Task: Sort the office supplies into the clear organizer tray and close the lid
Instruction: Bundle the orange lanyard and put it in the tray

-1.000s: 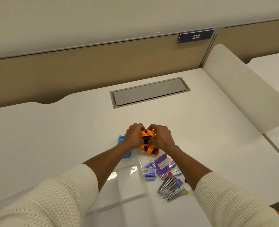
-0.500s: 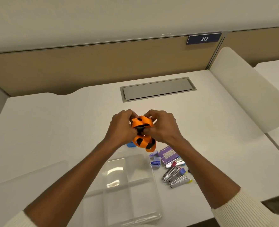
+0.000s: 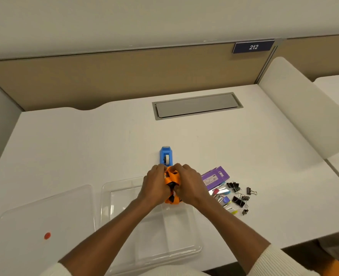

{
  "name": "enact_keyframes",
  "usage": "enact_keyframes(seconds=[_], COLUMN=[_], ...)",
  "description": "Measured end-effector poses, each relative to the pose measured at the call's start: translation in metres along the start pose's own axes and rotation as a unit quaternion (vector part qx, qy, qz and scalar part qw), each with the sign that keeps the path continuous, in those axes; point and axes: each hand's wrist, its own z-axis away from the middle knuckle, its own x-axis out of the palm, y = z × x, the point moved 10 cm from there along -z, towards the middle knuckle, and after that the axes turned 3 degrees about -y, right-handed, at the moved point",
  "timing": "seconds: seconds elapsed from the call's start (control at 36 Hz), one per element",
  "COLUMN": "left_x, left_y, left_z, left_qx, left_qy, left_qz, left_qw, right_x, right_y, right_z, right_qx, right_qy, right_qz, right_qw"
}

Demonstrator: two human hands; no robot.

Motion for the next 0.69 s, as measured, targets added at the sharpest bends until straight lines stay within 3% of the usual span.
enact_keyframes(seconds=[0.33, 0.69], left_x=[0.012, 0.055], left_y=[-0.011, -0.009], left_z=[0.005, 0.009], left_qx=[0.014, 0.124], left_qy=[-0.060, -0.109], left_qz=[-0.094, -0.144], left_qw=[0.994, 0.976], right_x=[-0.017, 0.045], right_y=[0.010, 0.011], right_z=[0.011, -0.002], right_qx=[-0.010, -0.077], right_qy=[0.002, -0.049], right_qz=[0.039, 0.179], right_qw=[0.999, 0.980])
